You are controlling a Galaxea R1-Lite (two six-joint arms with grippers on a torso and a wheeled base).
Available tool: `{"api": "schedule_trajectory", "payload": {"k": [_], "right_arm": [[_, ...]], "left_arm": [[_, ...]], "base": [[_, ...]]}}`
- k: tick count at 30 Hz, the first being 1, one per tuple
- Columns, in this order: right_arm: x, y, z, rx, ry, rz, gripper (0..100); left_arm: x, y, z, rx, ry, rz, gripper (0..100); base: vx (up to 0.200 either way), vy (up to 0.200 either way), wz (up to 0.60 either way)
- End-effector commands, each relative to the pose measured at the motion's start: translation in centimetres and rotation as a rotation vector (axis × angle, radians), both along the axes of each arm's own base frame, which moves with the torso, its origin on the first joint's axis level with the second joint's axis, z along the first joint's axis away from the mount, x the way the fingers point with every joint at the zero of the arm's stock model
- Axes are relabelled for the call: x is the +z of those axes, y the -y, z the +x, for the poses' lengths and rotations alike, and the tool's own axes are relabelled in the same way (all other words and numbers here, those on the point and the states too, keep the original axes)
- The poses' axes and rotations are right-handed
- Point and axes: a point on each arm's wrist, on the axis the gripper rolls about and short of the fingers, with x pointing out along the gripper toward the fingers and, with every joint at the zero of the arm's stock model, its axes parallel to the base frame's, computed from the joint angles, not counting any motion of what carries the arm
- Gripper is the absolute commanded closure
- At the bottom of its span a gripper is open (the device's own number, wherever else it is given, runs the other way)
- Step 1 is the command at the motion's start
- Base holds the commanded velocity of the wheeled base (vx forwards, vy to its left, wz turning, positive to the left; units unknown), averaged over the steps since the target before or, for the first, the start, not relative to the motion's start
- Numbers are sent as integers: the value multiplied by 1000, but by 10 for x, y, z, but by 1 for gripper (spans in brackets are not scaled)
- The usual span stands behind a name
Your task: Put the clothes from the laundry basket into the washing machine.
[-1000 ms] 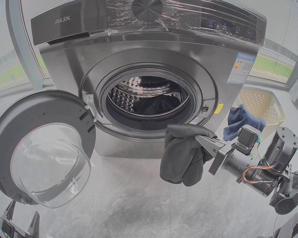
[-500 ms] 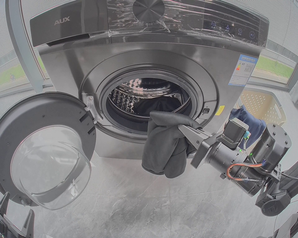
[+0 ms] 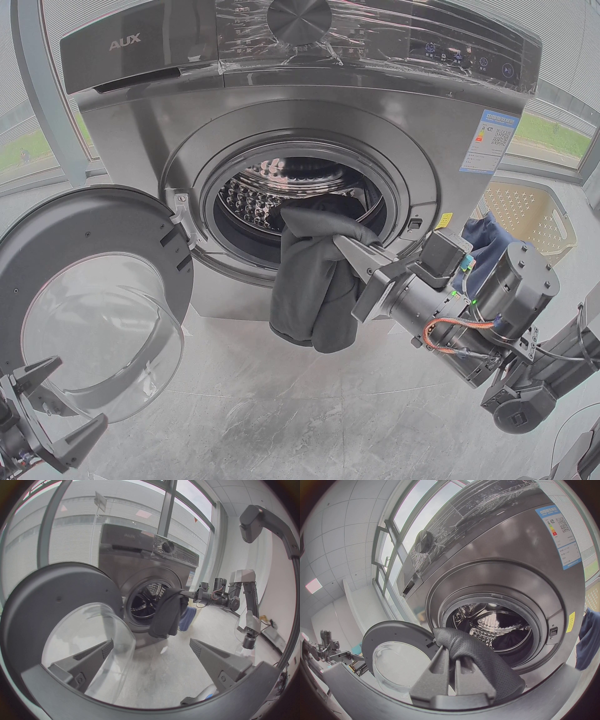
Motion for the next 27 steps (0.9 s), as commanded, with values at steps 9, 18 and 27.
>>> {"api": "schedule_trajectory", "payload": {"k": [9,18,27], "right_arm": [[5,-13,11,54,57,38,100],[0,-10,6,48,56,40,100],[-4,-10,2,54,43,27,100]], "left_arm": [[-20,62,130,-343,-241,54,0],[-35,81,173,-341,-240,56,0],[-43,93,195,-363,-263,61,0]], "base": [[0,0,0],[0,0,0],[0,0,0]]}}
